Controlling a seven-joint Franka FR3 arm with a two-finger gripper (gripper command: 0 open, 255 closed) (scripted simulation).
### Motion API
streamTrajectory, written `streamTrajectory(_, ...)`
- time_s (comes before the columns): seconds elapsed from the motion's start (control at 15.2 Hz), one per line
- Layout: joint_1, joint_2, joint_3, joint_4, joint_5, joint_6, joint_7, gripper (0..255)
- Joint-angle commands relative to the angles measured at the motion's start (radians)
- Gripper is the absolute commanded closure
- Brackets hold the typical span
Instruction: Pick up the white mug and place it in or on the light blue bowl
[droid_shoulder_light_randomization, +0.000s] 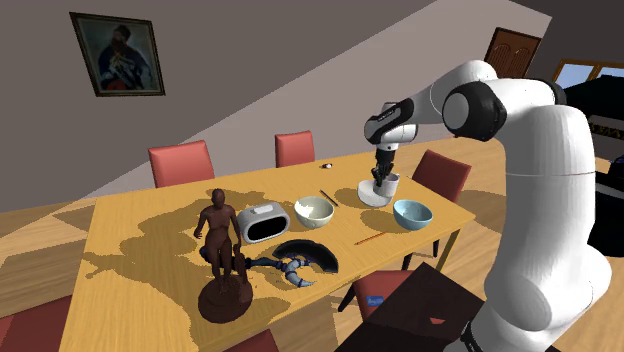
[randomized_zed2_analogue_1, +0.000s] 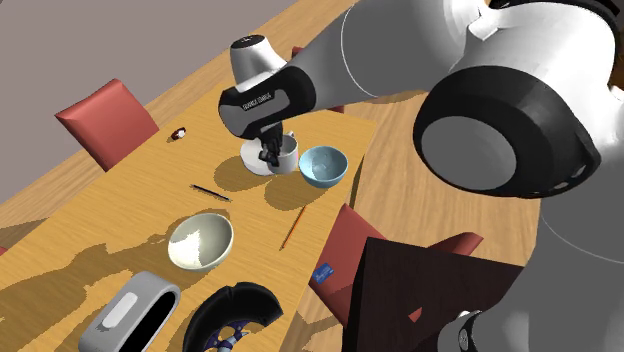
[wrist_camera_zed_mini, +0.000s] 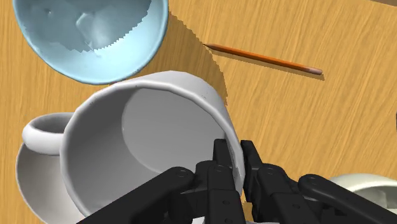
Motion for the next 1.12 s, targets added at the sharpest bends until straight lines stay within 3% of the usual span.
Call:
streamTrajectory(0.0, -0.024, -0.02, -0.012, -0.029, -0.001, 0.011, -0.038, 255)
streamTrajectory(0.73, -0.196, -0.043, -0.078, -0.039, 0.019, 0.005, -0.285, 255)
streamTrajectory(1.06, -0.202, -0.007, -0.07, -0.058, 0.033, 0.059, -0.291, 255)
